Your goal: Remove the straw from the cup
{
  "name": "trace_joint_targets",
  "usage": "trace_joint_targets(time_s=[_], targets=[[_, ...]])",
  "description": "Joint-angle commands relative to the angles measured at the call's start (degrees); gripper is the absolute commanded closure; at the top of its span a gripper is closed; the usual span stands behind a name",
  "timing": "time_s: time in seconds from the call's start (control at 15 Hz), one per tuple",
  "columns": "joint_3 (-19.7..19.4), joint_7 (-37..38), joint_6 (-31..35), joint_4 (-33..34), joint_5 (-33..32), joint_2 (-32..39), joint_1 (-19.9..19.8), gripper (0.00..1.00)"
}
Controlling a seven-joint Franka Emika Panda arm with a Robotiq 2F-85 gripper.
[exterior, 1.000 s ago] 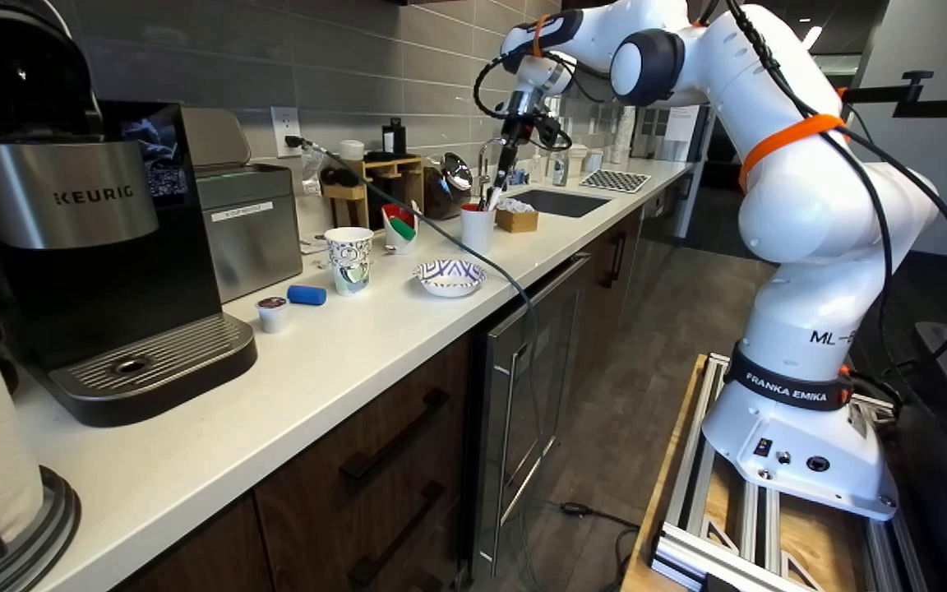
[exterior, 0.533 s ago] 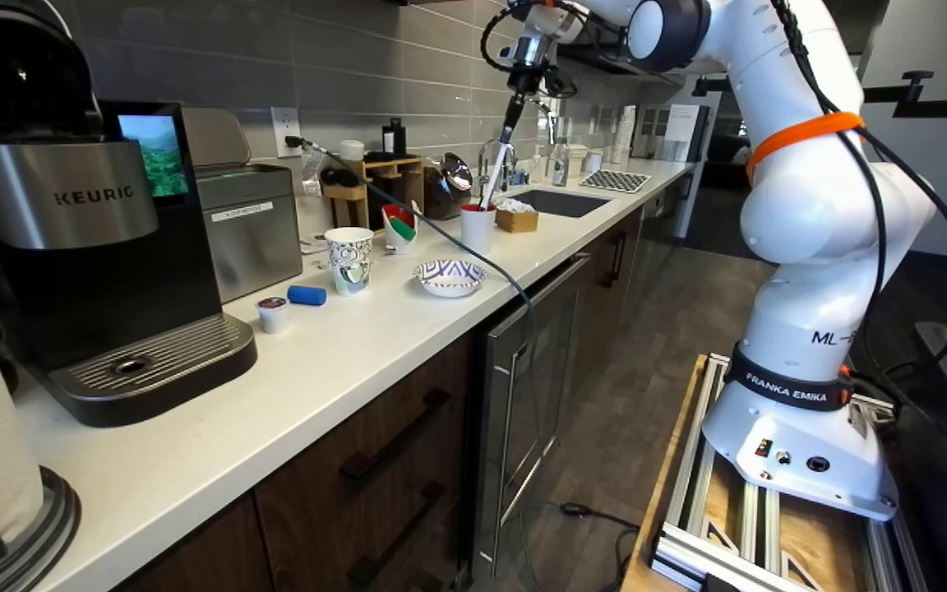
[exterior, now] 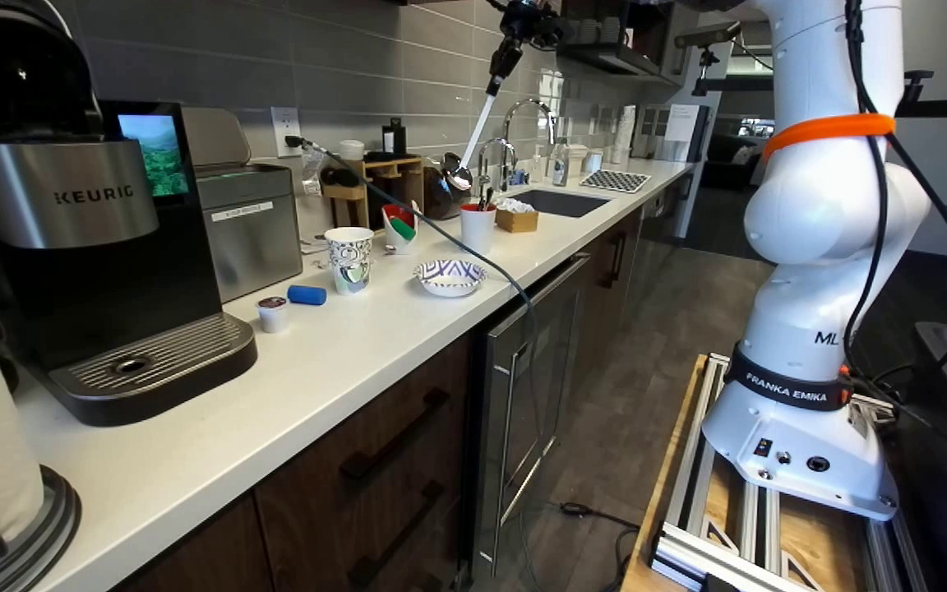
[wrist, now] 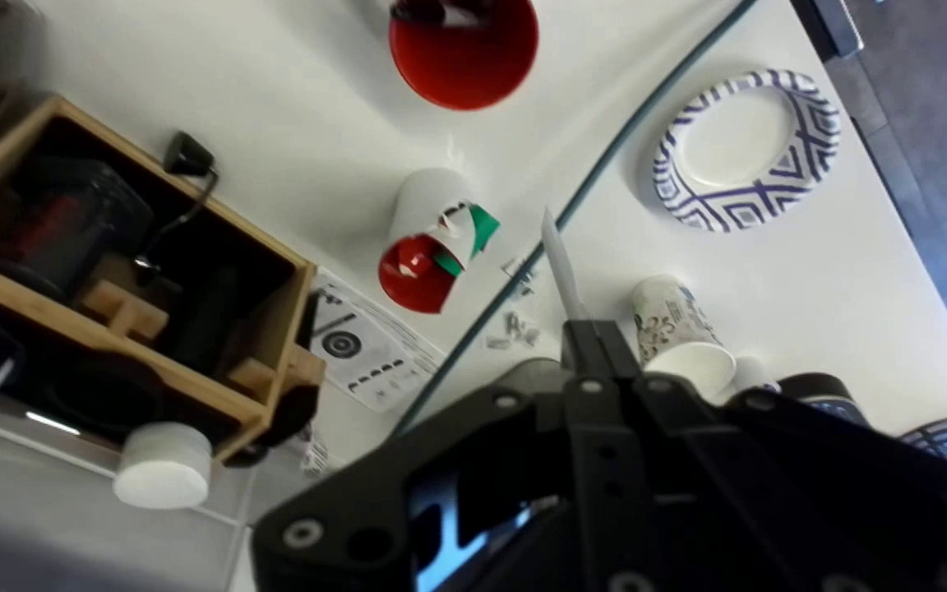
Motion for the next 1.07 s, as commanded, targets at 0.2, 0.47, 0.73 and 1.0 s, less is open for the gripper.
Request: trace_joint_targets(time_s=[0.2,0.47,0.73,1.0], targets=[[1.09,-3.61,-0.95,-5.36,4.72,-3.88,-0.80,0.99],[2.30,-3.35,2.21,-7.96,1.29,-5.59,1.25,1.00],[6.97,-1.61,10.17,-11.05,-4.42,-6.48,8.70,1.00],[10.49,-2.09,11.04,-11.37,-5.86,-5.16,13.92,1.00]])
